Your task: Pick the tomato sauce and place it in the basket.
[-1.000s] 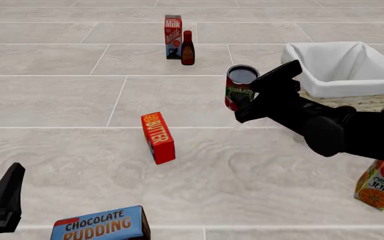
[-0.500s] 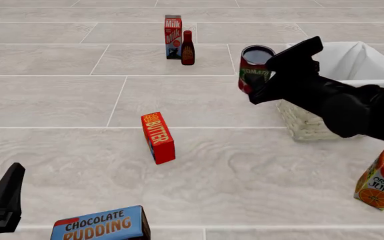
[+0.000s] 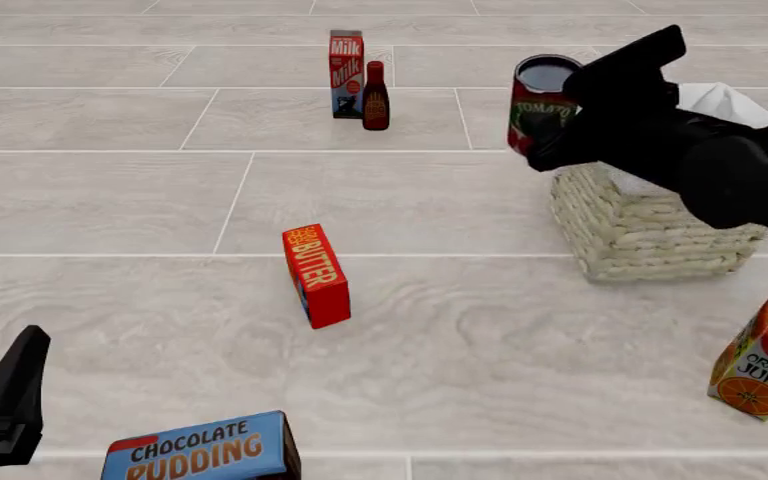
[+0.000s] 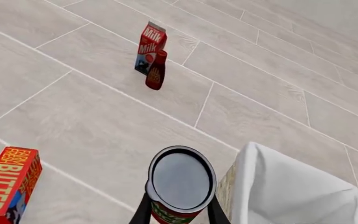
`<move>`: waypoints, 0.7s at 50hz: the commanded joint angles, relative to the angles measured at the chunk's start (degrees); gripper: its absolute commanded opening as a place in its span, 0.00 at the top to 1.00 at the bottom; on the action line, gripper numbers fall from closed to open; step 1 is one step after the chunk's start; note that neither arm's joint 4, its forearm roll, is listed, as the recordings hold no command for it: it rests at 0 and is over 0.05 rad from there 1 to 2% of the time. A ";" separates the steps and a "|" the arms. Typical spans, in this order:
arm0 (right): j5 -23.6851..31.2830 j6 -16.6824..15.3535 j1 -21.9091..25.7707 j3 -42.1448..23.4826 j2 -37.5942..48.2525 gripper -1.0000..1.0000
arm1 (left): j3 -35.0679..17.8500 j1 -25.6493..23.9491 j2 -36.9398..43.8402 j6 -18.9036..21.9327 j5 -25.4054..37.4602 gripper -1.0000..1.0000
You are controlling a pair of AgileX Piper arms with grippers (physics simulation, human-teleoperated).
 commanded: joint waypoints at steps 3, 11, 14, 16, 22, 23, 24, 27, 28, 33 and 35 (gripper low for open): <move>1.62 -0.13 -3.30 -1.96 -0.70 1.00 | 0.00 0.00 0.01 0.01 0.00 0.00; 2.53 -0.49 -5.51 -3.21 -1.11 1.00 | 0.00 0.00 0.01 -0.01 0.00 0.00; 2.43 -0.63 -6.70 -3.34 -1.11 1.00 | 0.00 -0.01 -0.01 0.01 0.00 0.00; 2.29 -1.06 -7.38 -3.27 -1.21 1.00 | 0.00 0.00 0.00 0.01 0.00 0.00; 1.95 -2.03 -9.61 -3.57 -1.14 1.00 | 0.00 0.01 0.00 0.01 0.00 0.00; 1.95 -2.03 -9.61 -3.57 -1.14 1.00 | 0.00 0.00 0.01 -0.01 0.00 0.00; 1.76 -2.18 -10.35 -3.75 -0.94 1.00 | 0.00 0.00 0.00 0.01 0.00 0.00; 1.75 -2.51 -11.13 -4.10 -0.56 1.00 | 0.00 0.00 -0.01 0.00 0.00 0.00; 1.73 -2.47 -11.27 -4.16 -0.48 1.00 | 0.00 0.00 -0.01 0.00 0.00 0.00; 1.13 -2.61 -12.58 -4.36 0.42 1.00 | 0.00 -0.01 0.00 0.00 0.00 0.00; 0.88 -3.13 -12.98 -4.38 0.91 1.00 | 0.00 0.00 0.01 -0.01 0.00 0.00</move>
